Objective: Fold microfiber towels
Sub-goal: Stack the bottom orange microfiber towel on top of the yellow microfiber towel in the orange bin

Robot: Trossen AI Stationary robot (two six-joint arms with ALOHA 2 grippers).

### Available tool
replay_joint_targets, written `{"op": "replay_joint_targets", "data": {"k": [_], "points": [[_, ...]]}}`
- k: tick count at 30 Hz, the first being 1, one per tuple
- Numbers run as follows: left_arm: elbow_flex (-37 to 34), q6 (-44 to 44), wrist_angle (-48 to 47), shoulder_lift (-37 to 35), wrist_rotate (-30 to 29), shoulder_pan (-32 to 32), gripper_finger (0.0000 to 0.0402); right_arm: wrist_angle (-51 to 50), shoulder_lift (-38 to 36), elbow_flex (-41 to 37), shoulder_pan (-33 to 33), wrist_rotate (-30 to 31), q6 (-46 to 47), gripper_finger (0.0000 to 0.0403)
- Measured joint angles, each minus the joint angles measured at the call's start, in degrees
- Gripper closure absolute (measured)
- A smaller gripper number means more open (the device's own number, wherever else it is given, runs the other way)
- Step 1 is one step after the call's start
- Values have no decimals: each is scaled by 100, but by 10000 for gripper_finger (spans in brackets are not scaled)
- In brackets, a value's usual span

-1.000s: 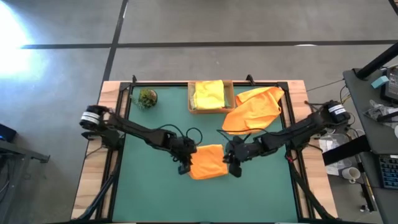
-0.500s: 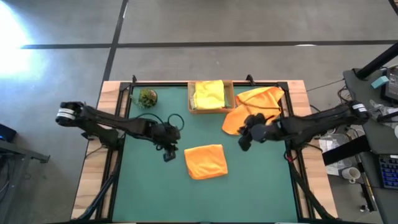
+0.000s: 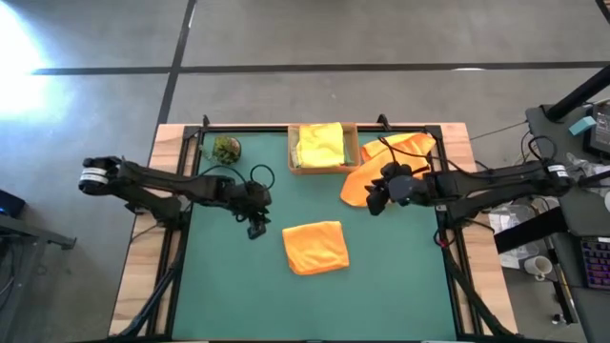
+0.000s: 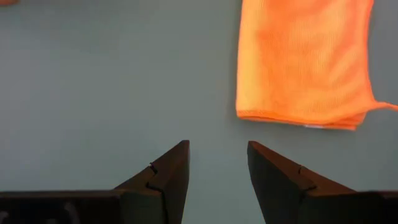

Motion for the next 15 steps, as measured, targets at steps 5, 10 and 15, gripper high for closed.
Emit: {"op": "replay_joint_targets", "data": {"k": [5,10,15], "points": [[7,26,152,145,56,266,255,137,413,-4,-105,-888,17,224],[11,30,532,501,765,443,255,570,1146,-6,-152,-1616,-517,205],[24,188,1445,915,1359,444,255,1347,1922,-9,-220,-2403,-1319,207]]}}
